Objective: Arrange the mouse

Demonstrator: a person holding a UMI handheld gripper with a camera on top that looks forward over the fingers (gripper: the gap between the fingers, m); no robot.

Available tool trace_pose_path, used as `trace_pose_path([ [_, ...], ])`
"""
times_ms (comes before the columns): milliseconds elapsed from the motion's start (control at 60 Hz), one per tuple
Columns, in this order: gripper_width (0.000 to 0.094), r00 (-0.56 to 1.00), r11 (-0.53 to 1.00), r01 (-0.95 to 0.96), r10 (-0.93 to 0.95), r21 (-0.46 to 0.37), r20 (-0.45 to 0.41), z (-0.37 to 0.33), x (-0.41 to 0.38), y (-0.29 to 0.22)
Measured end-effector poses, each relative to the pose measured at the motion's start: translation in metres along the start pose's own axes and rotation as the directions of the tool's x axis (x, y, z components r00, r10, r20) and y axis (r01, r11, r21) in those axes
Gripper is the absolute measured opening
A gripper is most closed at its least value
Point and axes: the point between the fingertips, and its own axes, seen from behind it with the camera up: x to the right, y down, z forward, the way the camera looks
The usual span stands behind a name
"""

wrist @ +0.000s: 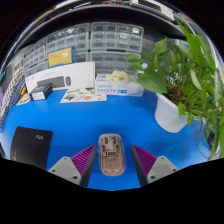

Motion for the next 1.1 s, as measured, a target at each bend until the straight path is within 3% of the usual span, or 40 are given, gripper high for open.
trace_pose_path([
  [100,0.052,0.999,0.999,-0.027,0.028,-0.018,0.033,0.006,-0.011,0.002],
  [267,0.0413,0.999,0.999,-0.037,0.038,-0.034,0.027,0.006,-0.014,0.004],
  [333,0.0316,0.999,0.998,-0.035,0.036,-0.048,0.023,0.006,-0.015,0.006],
  [517,0.0323,0.998,0.994,-0.057,0.055,-0.095,-0.024,0.001,-0.017,-0.002],
  [633,0.0322,0.996,0.998,-0.068,0.067,-0.005,-0.054,-0.031,-0.036,-0.055],
  [867,0.0322,0.997,0.986,-0.065,0.07,0.156,-0.023,-0.113,-0.138,-0.146],
  [1000,0.0325,0.999,0.985,-0.031,0.026,0.169,0.033,-0.134,-0.216,-0.151],
  [1100,0.0323,0.997,0.992,-0.003,-0.007,0.126,0.074,-0.128,-0.262,-0.125],
])
